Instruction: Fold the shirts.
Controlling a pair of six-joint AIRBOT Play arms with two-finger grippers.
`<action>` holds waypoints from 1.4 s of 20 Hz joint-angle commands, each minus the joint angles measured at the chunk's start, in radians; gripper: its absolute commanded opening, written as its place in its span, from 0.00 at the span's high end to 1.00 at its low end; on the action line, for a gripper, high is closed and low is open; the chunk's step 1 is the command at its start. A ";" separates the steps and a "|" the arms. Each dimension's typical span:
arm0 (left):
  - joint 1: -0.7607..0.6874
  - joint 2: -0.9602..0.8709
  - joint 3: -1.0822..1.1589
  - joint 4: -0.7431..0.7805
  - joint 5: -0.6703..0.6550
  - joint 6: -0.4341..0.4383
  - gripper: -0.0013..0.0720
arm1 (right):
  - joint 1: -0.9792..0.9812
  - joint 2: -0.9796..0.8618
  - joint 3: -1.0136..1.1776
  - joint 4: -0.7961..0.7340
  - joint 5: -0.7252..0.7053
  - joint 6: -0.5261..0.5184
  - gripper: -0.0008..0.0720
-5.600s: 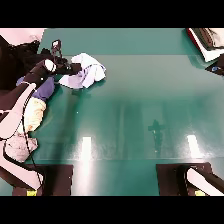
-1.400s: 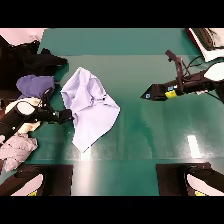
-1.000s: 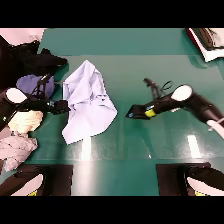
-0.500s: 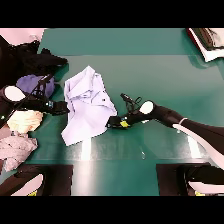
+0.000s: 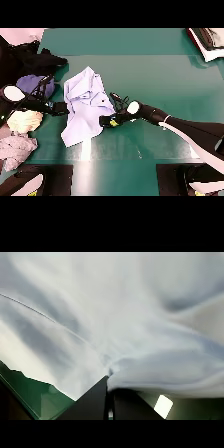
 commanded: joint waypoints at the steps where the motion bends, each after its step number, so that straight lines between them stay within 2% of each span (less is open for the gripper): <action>1: 0.000 0.011 0.086 0.021 -0.037 0.015 0.95 | -0.027 0.071 0.033 -0.108 0.032 0.000 0.97; 6: 0.000 0.087 0.437 0.038 -0.129 0.047 0.95 | -0.230 0.410 0.032 -0.142 0.141 -0.001 0.97; 10: 0.000 0.128 0.697 0.040 -0.193 0.077 0.95 | -0.440 0.708 0.032 -0.172 0.148 -0.001 0.97; 15: 0.000 0.140 0.827 0.031 -0.240 0.076 0.95 | -0.688 0.960 0.034 -0.175 0.182 -0.001 0.97; 19: 0.000 0.140 0.861 -0.105 -0.274 0.077 0.95 | -0.867 1.105 0.040 -0.166 0.219 -0.001 0.97; 23: 0.000 0.140 0.940 -0.356 -0.311 0.077 0.95 | -1.010 1.125 0.205 -0.167 0.383 -0.011 0.97; 28: 0.000 0.140 1.165 -0.396 -0.350 0.077 0.95 | -1.153 0.951 0.580 -0.167 0.665 -0.021 0.97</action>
